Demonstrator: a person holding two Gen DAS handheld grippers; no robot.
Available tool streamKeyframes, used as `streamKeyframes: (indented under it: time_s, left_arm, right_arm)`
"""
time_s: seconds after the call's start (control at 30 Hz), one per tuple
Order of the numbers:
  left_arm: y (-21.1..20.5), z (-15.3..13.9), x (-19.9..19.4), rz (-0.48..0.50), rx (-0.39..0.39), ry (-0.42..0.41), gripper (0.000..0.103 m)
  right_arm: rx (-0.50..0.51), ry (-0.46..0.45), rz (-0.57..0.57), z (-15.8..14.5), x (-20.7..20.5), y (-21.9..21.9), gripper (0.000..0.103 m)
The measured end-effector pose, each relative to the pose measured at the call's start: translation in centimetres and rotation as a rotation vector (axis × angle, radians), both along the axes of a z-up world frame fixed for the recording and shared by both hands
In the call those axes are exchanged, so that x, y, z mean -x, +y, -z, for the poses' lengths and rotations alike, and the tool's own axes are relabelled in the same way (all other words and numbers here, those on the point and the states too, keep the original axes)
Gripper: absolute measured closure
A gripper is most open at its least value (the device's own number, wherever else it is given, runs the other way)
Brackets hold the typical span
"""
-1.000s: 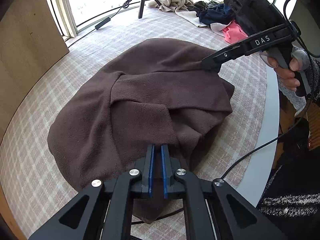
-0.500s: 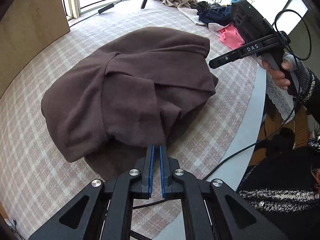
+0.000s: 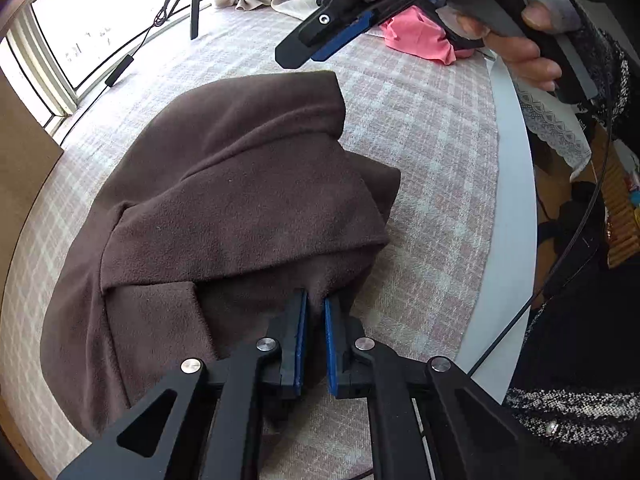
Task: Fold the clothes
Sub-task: 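Grasp the folded bundle's edge with the left gripper while the right gripper opens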
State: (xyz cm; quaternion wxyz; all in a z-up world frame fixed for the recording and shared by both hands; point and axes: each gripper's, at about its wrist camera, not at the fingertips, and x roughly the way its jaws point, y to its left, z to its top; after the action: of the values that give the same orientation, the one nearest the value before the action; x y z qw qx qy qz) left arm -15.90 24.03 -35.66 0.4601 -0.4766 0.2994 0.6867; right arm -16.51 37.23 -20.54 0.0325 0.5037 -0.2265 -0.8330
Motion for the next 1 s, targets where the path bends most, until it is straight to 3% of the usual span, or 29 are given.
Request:
streamKeyframes:
  time_s: [0.13,0.2,0.27,0.33,0.47,0.53,0.57,0.63,0.77,0.87,0.93,1.0]
  left_arm:
    - [-0.8,-2.4,-0.9,0.018,-0.028,-0.01,0.101]
    - [-0.8,-1.4,-1.4,0.028,0.001,-0.019,0.101]
    - [-0.5,0.8,-1.3,0.028,0.044,-0.056,0.101]
    - [-0.4,2.3,-1.2,0.025,0.081,-0.072,0.101]
    - [-0.9,1.4,-1.2,0.016,0.085,-0.118,0.1]
    - [-1.1,-0.6,-1.3,0.014,0.067,-0.117,0.098]
    - [-0.9,-1.8,-1.3,0.0,0.058,-0.1,0.088]
    - [0.4,-4.3,-0.8,-0.025,0.004,-0.065,0.062]
    - [5.3,-6.5,0.8,-0.065,-0.105,0.006,0.049]
    - [8.4,-4.5,2.1,-0.078,-0.085,0.02,0.054]
    - [9.2,-2.6,2.5,-0.06,-0.078,-0.03,0.083]
    - [8.8,-1.1,3.1,-0.058,-0.079,-0.074,0.095]
  right_arm:
    - [-0.004,0.04,0.015,-0.3,1.2,1.6,0.05]
    - [0.018,0.036,0.032,0.4,3.0,2.4,0.054]
    - [0.046,0.041,0.038,1.3,4.9,2.6,0.076]
    - [0.034,0.055,0.029,1.8,6.3,1.8,0.082]
    - [-0.165,-0.021,-0.133,2.9,6.9,-2.0,0.082]
    - [-0.068,0.013,-0.101,2.1,6.1,-0.5,0.082]
    - [0.007,0.034,-0.062,1.6,5.8,0.9,0.081]
    - [0.063,0.046,0.002,1.3,6.0,3.3,0.081]
    - [0.2,-0.012,0.026,3.4,8.1,5.7,0.079]
    - [0.274,-0.085,0.015,5.6,9.5,5.6,0.079]
    - [0.32,-0.108,0.008,6.4,9.9,5.4,0.08]
    - [0.391,-0.092,0.007,6.7,9.8,5.6,0.084]
